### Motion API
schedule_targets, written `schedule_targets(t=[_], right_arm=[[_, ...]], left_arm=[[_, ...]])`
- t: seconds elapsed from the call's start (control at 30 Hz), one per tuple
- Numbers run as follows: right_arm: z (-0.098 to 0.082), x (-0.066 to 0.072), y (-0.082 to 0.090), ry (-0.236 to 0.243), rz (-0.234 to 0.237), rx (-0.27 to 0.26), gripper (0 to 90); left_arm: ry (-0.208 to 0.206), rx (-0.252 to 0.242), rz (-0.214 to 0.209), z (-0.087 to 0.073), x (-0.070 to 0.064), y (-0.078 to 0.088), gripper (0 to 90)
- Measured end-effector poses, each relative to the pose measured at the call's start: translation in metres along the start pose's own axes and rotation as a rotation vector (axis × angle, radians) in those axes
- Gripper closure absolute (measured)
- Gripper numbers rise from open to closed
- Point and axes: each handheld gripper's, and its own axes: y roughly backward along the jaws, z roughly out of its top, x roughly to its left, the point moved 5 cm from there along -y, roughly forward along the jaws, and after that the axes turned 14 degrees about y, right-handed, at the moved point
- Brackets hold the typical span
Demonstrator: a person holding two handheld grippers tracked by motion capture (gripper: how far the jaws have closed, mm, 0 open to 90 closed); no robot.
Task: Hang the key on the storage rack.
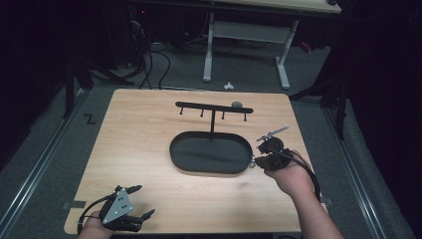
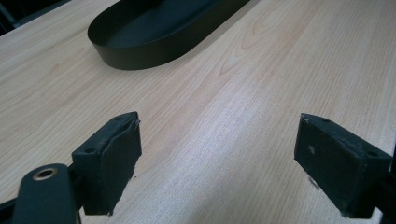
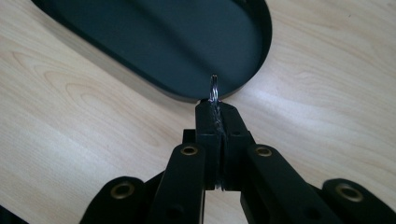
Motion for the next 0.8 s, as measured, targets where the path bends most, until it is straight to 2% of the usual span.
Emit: schedule_targets(t=[0.37, 0.8], right_arm=[[0.024, -0.009, 0.007, 0.007, -0.020, -0.024, 88.5], [0.041, -0.017, 0.017, -0.013, -0.025, -0.041, 88.5]], left_arm=[[0.003, 0.000, -0.001, 0.000, 0.000, 0.000, 15.3], [0.002, -0.001, -0.001, 0.000, 0.001, 0.000, 15.3]])
